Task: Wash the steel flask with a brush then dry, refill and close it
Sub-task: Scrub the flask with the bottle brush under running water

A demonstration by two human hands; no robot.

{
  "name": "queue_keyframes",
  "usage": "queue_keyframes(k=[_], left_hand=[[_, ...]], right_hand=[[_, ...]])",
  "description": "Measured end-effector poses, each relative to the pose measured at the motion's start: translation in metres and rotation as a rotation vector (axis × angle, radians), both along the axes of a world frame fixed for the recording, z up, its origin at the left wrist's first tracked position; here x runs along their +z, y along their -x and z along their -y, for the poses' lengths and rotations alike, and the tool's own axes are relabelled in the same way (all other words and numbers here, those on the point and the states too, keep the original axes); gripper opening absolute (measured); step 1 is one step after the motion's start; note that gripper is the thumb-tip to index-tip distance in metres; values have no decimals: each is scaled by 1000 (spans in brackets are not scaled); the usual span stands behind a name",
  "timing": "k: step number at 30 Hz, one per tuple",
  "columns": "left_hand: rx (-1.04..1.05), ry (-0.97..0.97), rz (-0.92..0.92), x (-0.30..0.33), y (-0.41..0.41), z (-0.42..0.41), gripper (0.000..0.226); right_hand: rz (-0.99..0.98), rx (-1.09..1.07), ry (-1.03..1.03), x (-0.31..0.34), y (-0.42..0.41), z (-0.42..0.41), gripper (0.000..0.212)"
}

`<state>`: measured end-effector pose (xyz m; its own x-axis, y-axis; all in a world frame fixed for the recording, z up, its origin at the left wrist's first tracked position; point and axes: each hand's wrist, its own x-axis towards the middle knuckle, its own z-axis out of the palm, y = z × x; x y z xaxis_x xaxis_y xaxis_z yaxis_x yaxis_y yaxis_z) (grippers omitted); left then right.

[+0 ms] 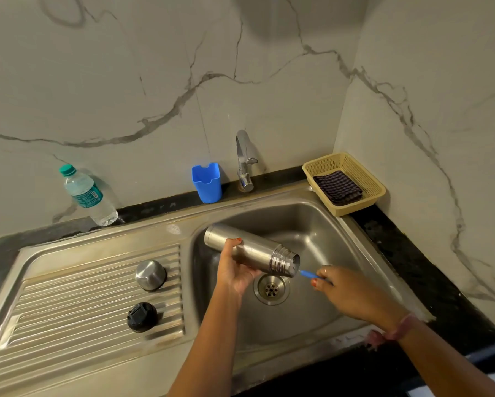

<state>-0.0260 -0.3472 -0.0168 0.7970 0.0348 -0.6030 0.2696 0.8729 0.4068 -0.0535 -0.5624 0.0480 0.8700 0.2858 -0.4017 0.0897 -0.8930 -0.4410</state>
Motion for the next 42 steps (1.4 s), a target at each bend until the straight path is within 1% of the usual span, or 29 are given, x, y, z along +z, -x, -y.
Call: queue_keyframes(k=[2, 4, 8, 11, 13, 16, 18, 20, 21, 23, 25, 26, 29, 32, 35, 38, 42], left_hand=[[25, 41, -10, -3, -1, -2, 42], [48, 81, -24, -6, -1, 0, 48], [66, 89, -46, -13, 0, 6, 62], [85, 46, -64, -16, 0, 7, 56], [91, 43, -66, -16, 1, 6, 53], [90, 51, -54, -13, 6, 8, 42], [79, 45, -46, -10, 7, 11, 37], [80, 35, -44, -9, 7, 16, 39], [81, 24, -45, -9, 7, 17, 43], [92, -18, -44, -10, 5, 17, 53], [96, -43, -48, -12, 2, 14, 56], [94, -36, -54, -13, 1, 12, 57], [83, 28, -88, -11, 0, 10, 61], [80, 39, -108, -8, 2, 15, 51], [64, 48, -117, -5, 4, 21, 42], [68, 43, -123, -6, 3, 19, 46], [109, 43, -104, -11, 0, 13, 50]], right_hand=[[-38, 4, -10, 9, 1, 11, 26], [-78, 7, -24, 16, 1, 18, 25], [-67, -37, -25, 4, -4, 2, 31], [-54, -49, -13, -7, -4, -7, 34], [-16, -30, 20, -3, -2, -1, 35], [38, -21, 95, 6, 3, 13, 37], [116, -2, 177, 5, 2, 16, 36], [180, 3, 212, -1, -1, 10, 34], [166, 0, 197, -5, -2, 5, 35], [39, -29, 70, -14, -6, -2, 39], [-93, -49, -47, -15, -7, -1, 43], [-126, -46, -71, -11, -7, 3, 44], [-136, -16, -45, 3, -6, 18, 43], [-144, -10, -15, 8, -7, 19, 40], [-266, -67, -78, 1, -11, 5, 34], [-436, -134, -179, -3, -13, 1, 35], [-490, -119, -177, 7, -18, 24, 36]])
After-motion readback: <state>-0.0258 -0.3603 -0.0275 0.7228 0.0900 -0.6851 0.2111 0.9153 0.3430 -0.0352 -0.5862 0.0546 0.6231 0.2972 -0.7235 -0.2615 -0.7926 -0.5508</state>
